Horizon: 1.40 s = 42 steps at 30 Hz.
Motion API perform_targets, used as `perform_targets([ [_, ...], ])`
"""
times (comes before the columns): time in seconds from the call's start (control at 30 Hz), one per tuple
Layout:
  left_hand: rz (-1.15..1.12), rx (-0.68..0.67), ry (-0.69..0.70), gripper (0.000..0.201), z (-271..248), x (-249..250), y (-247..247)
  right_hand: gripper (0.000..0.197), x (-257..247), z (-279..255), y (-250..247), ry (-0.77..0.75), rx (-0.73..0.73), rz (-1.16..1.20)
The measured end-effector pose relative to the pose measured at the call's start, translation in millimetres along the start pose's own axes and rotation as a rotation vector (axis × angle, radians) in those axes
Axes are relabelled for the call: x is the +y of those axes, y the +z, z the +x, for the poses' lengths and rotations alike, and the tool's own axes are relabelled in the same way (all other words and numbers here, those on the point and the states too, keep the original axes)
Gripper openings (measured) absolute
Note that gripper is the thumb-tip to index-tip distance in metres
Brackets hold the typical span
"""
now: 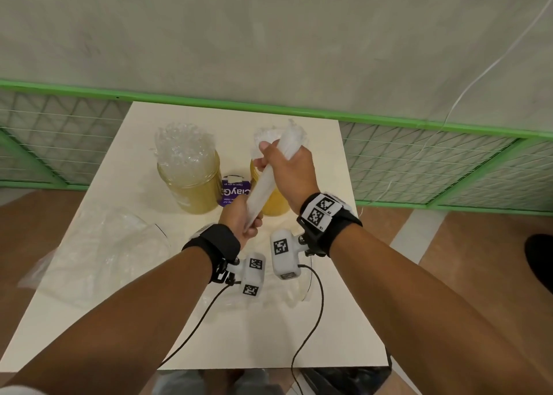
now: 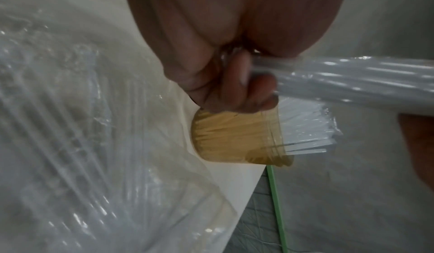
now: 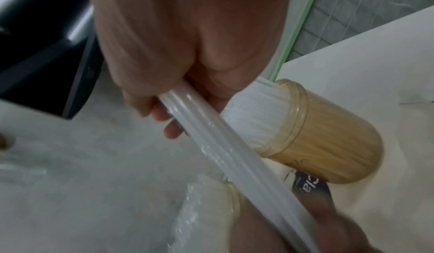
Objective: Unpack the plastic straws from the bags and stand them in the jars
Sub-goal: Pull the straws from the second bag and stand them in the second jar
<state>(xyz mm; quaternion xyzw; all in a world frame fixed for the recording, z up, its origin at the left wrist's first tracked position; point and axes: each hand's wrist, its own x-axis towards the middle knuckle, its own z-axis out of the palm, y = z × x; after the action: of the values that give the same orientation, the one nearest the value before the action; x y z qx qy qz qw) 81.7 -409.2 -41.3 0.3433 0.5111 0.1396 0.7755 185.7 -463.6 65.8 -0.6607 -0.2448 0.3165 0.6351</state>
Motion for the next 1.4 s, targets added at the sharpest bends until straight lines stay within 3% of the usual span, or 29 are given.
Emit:
perform_targets([
  [0.13, 0.019, -0.003, 0.057, 0.022, 1.4, 4.2, 9.3, 0.021, -1.1, 5.6, -0.4, -0.053, -0.004, -0.147],
  [0.2, 0.048, 0.035, 0.095, 0.024, 4.7, 10.2, 9.9, 0.030, -3.5, 13.0, -11.1, -0.074, -0.008, -0.278],
  [0.3, 0.110, 0.101, 0.166, 0.031, 13.9, 24.9, 9.1, 0.029, -6.9, 24.9, -26.9, -0.075, 0.021, -0.426],
  [0.53, 0.279, 0.055, 0.270, 0.045, 24.7, 59.7, 29.6, 0.031, -34.2, 52.2, -29.3, -0.107, 0.164, -0.416],
  [0.6, 0.399, 0.110, 0.398, 0.038, 31.8, 63.0, 28.2, 0.033, -42.2, 62.0, -32.5, -0.148, 0.210, -0.472],
  [0.67, 0.656, 0.157, 0.551, 0.021, 37.3, 61.0, 19.9, 0.033, -43.1, 70.7, -36.2, -0.184, 0.235, -0.540],
  [0.77, 0.969, 0.104, 0.632, 0.021, 44.9, 50.5, 6.8, 0.031, -34.0, 77.5, -37.0, -0.196, 0.244, -0.632],
  [1.0, 1.039, 0.026, 0.791, 0.022, 48.4, 41.8, -1.3, 0.025, 13.8, 80.9, -30.8, -0.145, 0.138, -0.816],
  [1.1, 1.044, 0.024, 0.803, 0.021, 49.8, 41.9, -2.2, 0.045, 46.3, 78.0, -28.8, -0.142, 0.035, -1.000],
  [1.2, 1.050, 0.025, 0.810, 0.020, 50.6, 42.9, -3.0, 0.064, 66.2, 75.9, -28.9, -0.210, 0.032, -1.181],
  [1.4, 1.073, 0.024, 0.804, 0.020, 54.0, 43.4, -4.8, 0.124, 53.9, 84.1, -32.4, -0.305, 0.140, -1.159],
])
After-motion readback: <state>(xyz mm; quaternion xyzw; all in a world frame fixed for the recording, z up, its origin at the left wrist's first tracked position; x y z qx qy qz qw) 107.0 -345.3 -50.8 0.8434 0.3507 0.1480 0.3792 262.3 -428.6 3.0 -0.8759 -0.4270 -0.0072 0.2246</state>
